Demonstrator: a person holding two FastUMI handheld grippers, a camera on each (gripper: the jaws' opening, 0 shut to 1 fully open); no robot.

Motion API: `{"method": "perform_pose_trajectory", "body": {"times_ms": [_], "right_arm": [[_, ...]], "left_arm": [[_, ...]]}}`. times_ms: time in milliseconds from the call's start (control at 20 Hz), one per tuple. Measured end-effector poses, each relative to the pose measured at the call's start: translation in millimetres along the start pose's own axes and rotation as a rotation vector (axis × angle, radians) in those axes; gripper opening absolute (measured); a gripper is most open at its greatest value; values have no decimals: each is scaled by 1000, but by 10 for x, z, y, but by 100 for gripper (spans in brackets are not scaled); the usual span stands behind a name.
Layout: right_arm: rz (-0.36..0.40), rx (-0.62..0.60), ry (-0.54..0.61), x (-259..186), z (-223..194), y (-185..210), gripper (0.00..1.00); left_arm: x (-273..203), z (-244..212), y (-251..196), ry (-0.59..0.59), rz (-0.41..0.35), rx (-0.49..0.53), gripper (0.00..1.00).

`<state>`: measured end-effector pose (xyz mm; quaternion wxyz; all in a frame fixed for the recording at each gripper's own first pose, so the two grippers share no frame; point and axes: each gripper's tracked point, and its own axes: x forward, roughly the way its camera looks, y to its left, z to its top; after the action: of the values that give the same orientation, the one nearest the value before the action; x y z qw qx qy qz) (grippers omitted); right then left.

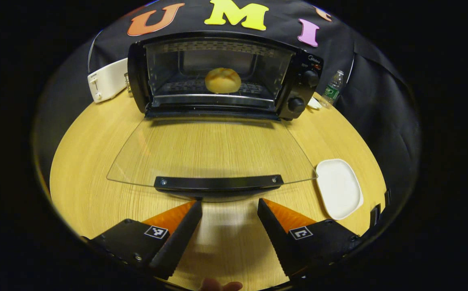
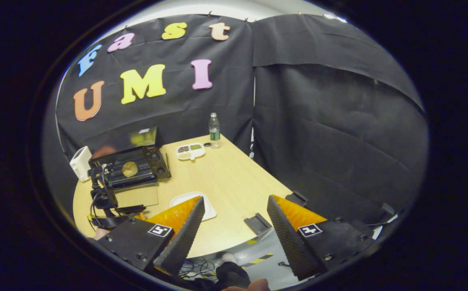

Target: Open the electric oven with the left hand, put the food in, and close the electric oven.

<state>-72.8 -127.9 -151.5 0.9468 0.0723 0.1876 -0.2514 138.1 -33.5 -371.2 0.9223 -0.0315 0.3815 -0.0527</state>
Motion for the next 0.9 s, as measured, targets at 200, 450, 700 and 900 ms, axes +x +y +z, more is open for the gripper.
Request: {"method": "perform_pose_trajectory", "body": {"times_ms": [200, 450, 700, 900], "right_arm": [[-16, 23, -5, -33, -16, -103, 97], [21, 19, -27, -17, 45, -4, 97], [47, 14, -85, -57, 206, 87, 97], [53, 29, -107, -63, 248, 95, 97]], "left_arm": [[-7, 53, 16, -16, -4, -1, 95], [-303, 374, -26, -54, 9, 2, 94], [-704, 1265, -140, -261, -20, 75, 95], [-826, 1800, -198, -372, -43, 117, 95]]}}
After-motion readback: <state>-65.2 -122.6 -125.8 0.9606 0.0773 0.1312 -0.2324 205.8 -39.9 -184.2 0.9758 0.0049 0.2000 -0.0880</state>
